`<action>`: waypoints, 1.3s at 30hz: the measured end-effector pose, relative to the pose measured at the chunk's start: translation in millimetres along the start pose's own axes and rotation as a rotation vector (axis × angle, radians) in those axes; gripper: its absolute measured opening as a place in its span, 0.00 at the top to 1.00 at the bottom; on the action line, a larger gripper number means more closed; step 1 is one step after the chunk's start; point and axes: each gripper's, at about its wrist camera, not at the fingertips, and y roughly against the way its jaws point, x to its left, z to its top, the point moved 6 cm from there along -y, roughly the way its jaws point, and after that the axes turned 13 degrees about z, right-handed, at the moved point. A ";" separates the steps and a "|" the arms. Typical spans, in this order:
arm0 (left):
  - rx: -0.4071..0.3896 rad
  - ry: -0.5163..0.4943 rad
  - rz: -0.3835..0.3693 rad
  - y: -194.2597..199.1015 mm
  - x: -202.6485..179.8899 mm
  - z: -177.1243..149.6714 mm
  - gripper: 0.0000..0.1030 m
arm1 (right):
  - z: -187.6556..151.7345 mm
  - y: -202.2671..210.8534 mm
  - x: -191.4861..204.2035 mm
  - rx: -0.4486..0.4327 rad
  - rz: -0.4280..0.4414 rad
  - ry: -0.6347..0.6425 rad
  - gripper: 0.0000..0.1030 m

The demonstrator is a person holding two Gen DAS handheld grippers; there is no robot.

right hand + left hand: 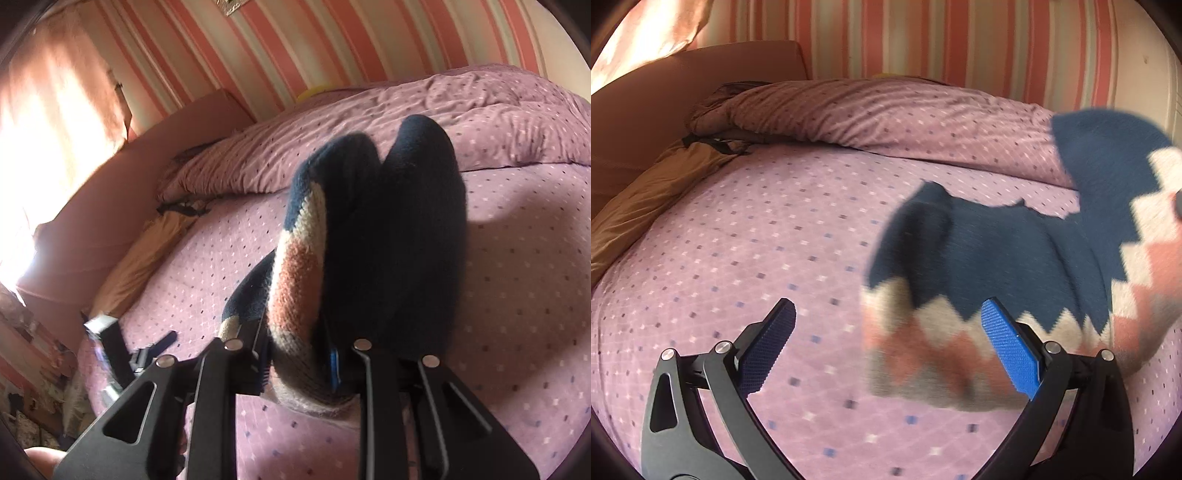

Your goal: Fold small clothes

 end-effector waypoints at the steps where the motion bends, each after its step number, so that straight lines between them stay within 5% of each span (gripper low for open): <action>1: -0.003 0.011 0.006 -1.4 11.4 2.9 0.03 | -2.1 -13.1 6.4 0.014 -0.005 0.005 0.78; 11: -0.004 0.113 0.083 -22.6 107.8 22.1 0.03 | -52.7 -122.2 57.6 0.119 -0.190 0.124 0.78; 21: 0.003 0.143 0.151 -32.9 158.6 33.1 0.03 | -103.7 -194.2 90.3 0.275 -0.520 0.513 0.73; 22: 0.007 0.146 0.143 -32.8 159.2 33.5 0.03 | -104.0 -191.9 92.4 0.271 -0.532 0.542 0.68; 26: 0.011 0.147 0.099 -27.7 145.9 38.2 0.03 | -101.5 -161.8 119.6 0.204 -0.428 0.580 0.17; 30: 0.013 0.114 -0.003 -17.9 113.6 45.6 0.03 | -82.1 -69.1 133.1 0.003 -0.276 0.487 0.17; 32: 0.016 0.091 -0.044 -12.9 94.3 46.9 0.03 | -69.8 -24.6 120.0 -0.084 -0.276 0.427 0.14; 39: 0.152 0.068 -0.312 -8.0 0.9 45.7 0.03 | -47.2 46.6 26.9 -0.102 -0.338 0.224 0.13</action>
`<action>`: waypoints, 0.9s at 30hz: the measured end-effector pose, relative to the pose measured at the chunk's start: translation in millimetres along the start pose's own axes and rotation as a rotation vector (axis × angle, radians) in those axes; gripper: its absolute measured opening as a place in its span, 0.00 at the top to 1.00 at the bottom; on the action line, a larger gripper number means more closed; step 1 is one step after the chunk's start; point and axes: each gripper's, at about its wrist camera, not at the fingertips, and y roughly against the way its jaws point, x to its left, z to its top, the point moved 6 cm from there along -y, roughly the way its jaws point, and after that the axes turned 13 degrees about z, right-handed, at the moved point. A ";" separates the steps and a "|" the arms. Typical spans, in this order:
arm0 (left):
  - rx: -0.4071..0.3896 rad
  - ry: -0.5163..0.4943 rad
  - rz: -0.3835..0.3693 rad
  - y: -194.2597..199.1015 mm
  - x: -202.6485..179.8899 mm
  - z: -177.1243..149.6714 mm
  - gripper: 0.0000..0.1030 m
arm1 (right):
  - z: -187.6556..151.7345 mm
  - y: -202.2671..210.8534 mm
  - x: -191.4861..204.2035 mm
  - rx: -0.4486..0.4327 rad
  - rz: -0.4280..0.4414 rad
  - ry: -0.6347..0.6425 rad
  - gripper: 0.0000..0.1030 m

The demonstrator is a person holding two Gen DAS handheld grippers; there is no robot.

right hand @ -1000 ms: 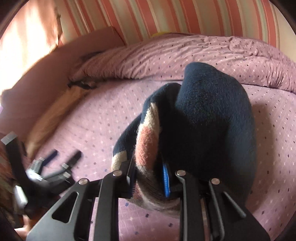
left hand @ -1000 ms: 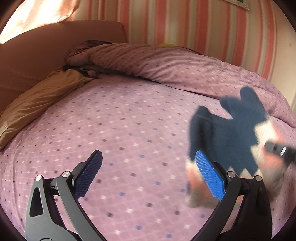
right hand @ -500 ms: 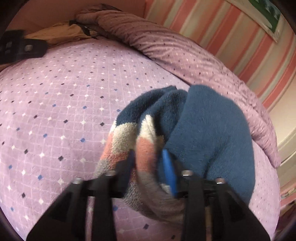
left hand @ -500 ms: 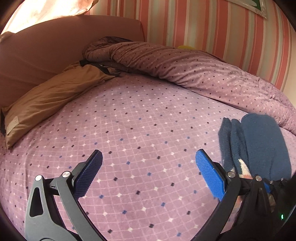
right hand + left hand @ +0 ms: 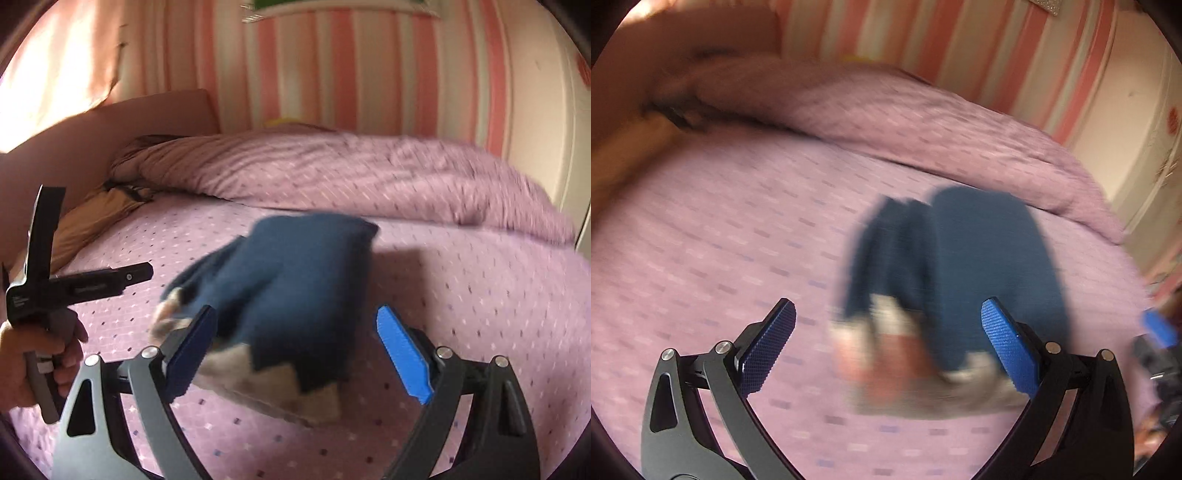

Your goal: Fold small clothes

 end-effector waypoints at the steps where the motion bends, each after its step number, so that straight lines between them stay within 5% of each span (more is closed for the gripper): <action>1: 0.047 0.021 -0.061 -6.4 -10.7 0.1 0.03 | -3.1 1.1 -10.2 0.008 -0.001 -0.015 0.13; 4: 0.138 0.024 -0.111 -23.5 -34.0 2.1 0.03 | -5.6 -4.7 -28.1 0.026 -0.006 -0.017 0.13; 11: 0.258 -0.002 0.011 -54.0 -40.7 -9.7 0.05 | -15.9 -18.1 -48.2 0.056 0.026 -0.038 0.14; 14: 0.315 0.030 -0.024 -62.9 -40.2 -16.4 0.08 | -17.0 -26.2 -48.7 0.072 0.047 -0.037 0.14; 27: 0.273 0.075 -0.154 -51.4 -41.6 -4.9 0.12 | -18.5 -31.9 -54.7 0.077 0.057 -0.065 0.13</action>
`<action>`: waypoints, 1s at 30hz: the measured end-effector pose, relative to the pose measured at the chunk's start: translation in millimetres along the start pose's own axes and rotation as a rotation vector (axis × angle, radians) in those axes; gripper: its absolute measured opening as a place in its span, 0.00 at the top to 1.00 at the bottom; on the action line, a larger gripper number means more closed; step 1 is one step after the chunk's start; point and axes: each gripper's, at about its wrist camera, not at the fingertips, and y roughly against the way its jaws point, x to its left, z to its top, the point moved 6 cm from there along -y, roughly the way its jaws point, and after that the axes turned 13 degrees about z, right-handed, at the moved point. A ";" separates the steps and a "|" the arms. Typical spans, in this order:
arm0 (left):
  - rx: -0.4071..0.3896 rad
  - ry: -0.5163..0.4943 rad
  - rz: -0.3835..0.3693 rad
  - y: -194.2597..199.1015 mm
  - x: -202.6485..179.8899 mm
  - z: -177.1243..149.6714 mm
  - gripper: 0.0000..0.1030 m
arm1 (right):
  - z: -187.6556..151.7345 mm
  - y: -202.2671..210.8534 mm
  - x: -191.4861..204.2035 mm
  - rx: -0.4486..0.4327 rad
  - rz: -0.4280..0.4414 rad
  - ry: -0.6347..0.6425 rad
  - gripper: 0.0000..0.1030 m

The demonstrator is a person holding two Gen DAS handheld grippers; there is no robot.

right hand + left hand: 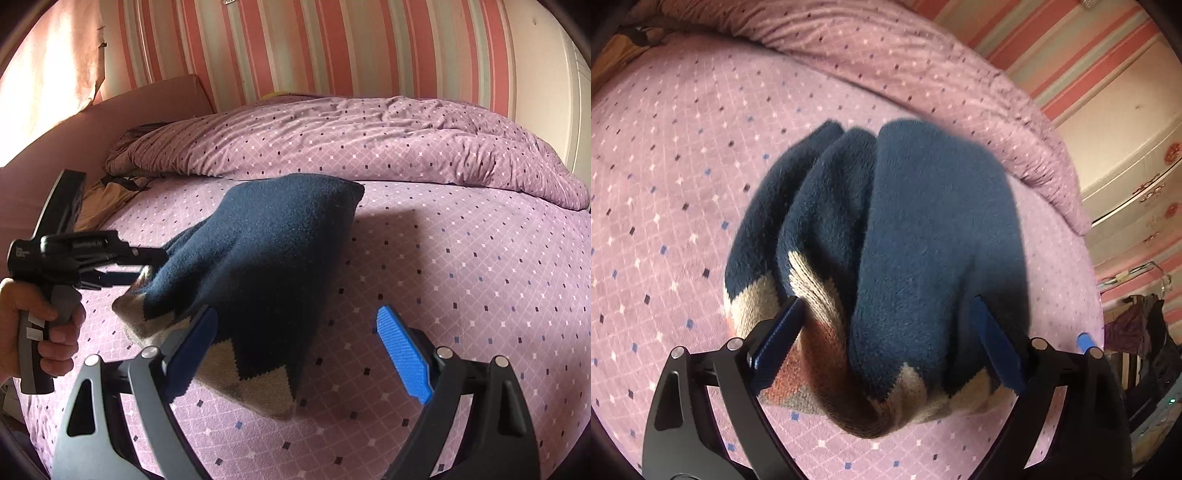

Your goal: Fold small clothes

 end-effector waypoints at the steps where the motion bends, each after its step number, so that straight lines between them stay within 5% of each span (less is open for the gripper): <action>1: -0.009 -0.006 -0.008 3.1 -2.3 1.6 0.12 | -0.3 -0.4 -0.4 0.001 0.001 -0.001 0.13; 8: -0.099 -0.040 -0.050 22.9 -12.9 15.1 0.12 | -4.1 -3.4 -0.8 0.007 0.014 -0.010 0.13; 16: 0.121 -0.122 -0.022 -25.4 -24.3 -10.0 0.12 | -6.1 -5.6 -5.8 0.013 0.015 -0.024 0.13; 20: 0.134 -0.125 -0.040 -32.9 -23.5 -17.8 0.14 | -5.9 -4.2 -6.7 0.017 0.011 -0.016 0.13; 23: 0.119 -0.147 -0.037 -31.4 -24.9 -18.4 0.32 | -6.2 -2.4 -10.7 0.019 0.006 -0.019 0.13; 25: 0.107 -0.163 -0.019 -30.0 -22.1 -19.0 0.56 | -6.7 -1.5 -13.2 0.018 0.004 -0.025 0.13; 30: 0.078 -0.128 -0.019 -25.1 -17.1 -15.4 0.71 | -11.6 -4.9 -11.8 0.028 0.010 -0.037 0.13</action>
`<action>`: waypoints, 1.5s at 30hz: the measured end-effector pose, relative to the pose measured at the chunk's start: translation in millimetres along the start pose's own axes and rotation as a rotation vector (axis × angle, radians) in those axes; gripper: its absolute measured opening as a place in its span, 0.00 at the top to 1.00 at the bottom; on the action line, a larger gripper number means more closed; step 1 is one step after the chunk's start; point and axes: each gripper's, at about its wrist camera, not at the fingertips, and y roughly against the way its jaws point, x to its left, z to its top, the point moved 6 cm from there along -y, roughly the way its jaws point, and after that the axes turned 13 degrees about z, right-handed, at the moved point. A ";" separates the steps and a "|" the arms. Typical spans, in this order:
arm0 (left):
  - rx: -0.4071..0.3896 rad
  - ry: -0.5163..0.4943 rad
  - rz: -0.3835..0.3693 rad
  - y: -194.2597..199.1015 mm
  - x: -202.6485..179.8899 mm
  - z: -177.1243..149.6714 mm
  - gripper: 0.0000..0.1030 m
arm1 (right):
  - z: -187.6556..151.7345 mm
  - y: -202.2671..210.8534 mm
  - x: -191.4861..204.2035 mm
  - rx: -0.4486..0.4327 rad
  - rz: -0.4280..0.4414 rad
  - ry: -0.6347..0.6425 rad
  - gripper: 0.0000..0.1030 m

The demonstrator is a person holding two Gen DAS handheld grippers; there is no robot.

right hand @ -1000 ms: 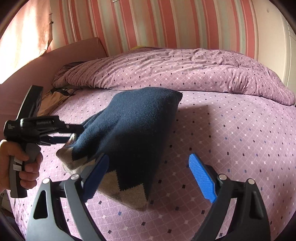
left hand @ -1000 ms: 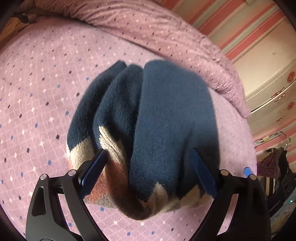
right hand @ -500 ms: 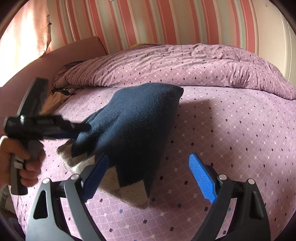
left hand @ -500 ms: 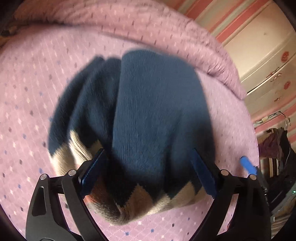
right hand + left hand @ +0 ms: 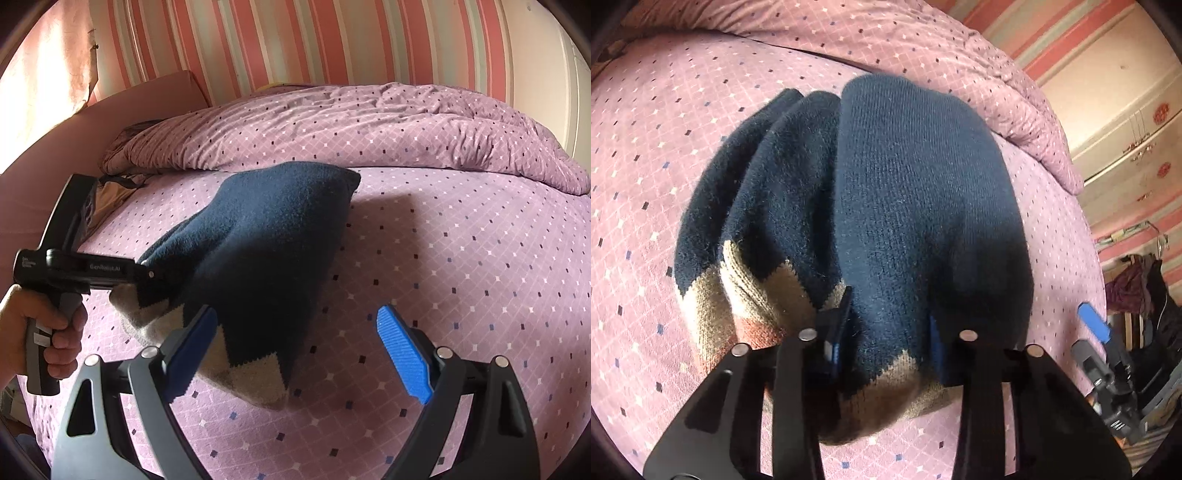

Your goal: Fold small clothes

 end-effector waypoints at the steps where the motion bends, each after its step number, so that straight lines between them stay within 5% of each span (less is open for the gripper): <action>1: -0.014 -0.004 0.007 2.2 -0.4 0.2 0.74 | -0.5 -0.8 0.6 0.003 0.002 0.001 0.13; 6: -0.108 -0.057 0.068 22.9 -5.1 3.6 0.81 | 2.3 -3.2 11.0 0.010 0.007 0.017 0.13; 12: -0.227 0.007 0.140 67.1 29.4 13.3 0.82 | 18.7 -4.0 30.8 -0.006 0.021 0.038 0.13; 16: -0.202 0.017 0.221 58.8 61.2 8.5 0.82 | 22.1 -19.4 50.3 0.017 0.014 0.069 0.11; 20: -0.165 0.029 0.239 36.2 80.1 -2.3 0.81 | 7.7 -57.8 54.6 0.124 -0.088 0.120 0.11; 23: -0.176 -0.021 0.274 26.3 77.2 -5.5 0.74 | -9.5 -80.0 45.1 0.208 -0.168 0.126 0.04; 26: -0.195 -0.057 0.328 20.5 79.9 -12.4 0.56 | -23.7 -92.3 32.3 0.262 -0.198 0.103 0.02; 32: -0.238 -0.076 0.332 21.6 89.0 -18.0 0.39 | -33.5 -104.8 32.5 0.291 -0.256 0.177 0.02; 36: -0.268 -0.048 0.294 33.4 93.2 -19.7 0.39 | -23.6 -94.4 32.7 0.272 -0.226 0.115 0.02; 40: -0.327 -0.080 0.317 49.6 95.5 -21.3 0.36 | 6.3 -67.9 43.4 0.151 -0.191 0.110 0.02; 45: -0.373 -0.073 0.354 57.4 97.6 -22.3 0.35 | 38.9 -72.9 40.9 0.102 -0.262 0.124 0.02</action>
